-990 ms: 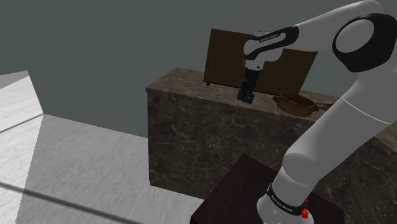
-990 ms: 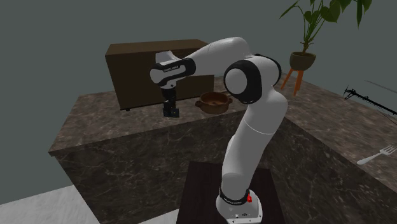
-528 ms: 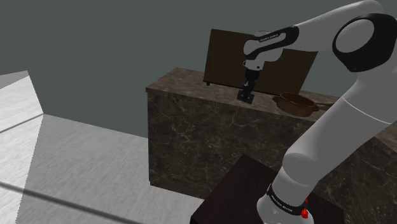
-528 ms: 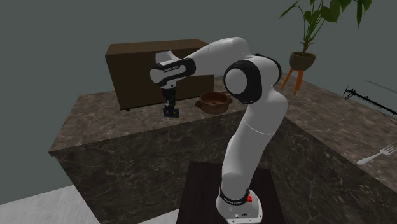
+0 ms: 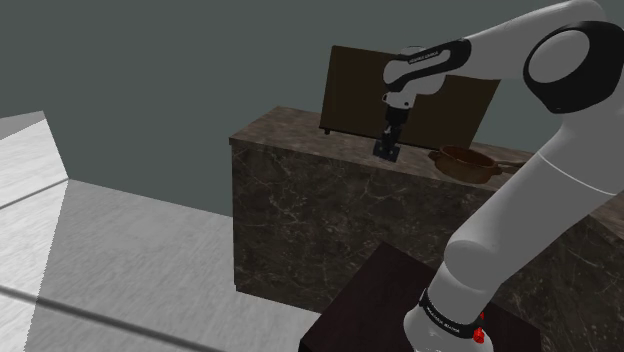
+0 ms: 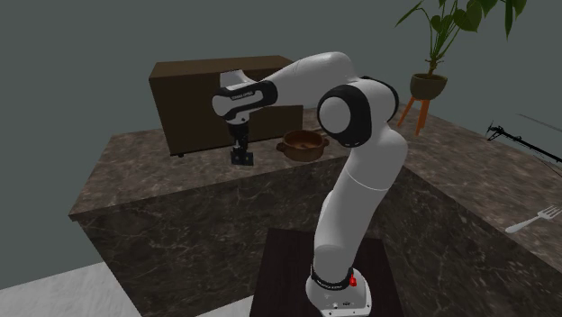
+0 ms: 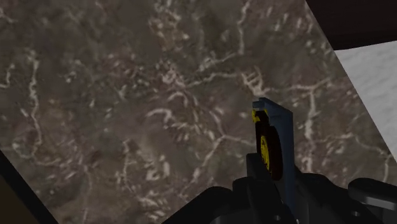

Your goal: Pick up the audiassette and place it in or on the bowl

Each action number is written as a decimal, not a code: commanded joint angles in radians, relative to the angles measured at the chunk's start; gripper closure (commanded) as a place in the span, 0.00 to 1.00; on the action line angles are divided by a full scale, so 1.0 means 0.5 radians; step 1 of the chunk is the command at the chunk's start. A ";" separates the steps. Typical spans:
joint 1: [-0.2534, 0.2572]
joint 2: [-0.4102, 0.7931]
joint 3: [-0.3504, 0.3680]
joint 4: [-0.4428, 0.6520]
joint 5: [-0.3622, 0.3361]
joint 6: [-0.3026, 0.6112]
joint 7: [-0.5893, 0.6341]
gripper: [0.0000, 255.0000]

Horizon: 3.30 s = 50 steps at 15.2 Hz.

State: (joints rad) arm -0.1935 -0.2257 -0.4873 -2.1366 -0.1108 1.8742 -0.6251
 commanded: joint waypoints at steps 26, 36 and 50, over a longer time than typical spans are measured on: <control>0.024 0.024 0.038 0.744 0.031 -0.723 -0.019 1.00; -0.137 -0.241 -0.148 0.570 -0.160 -0.757 -0.338 1.00; -0.321 -0.366 -0.513 0.535 -0.372 -0.738 -0.856 1.00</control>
State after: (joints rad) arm -0.3523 -0.4080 -0.7385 -1.8603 -0.2943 1.4957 -1.0483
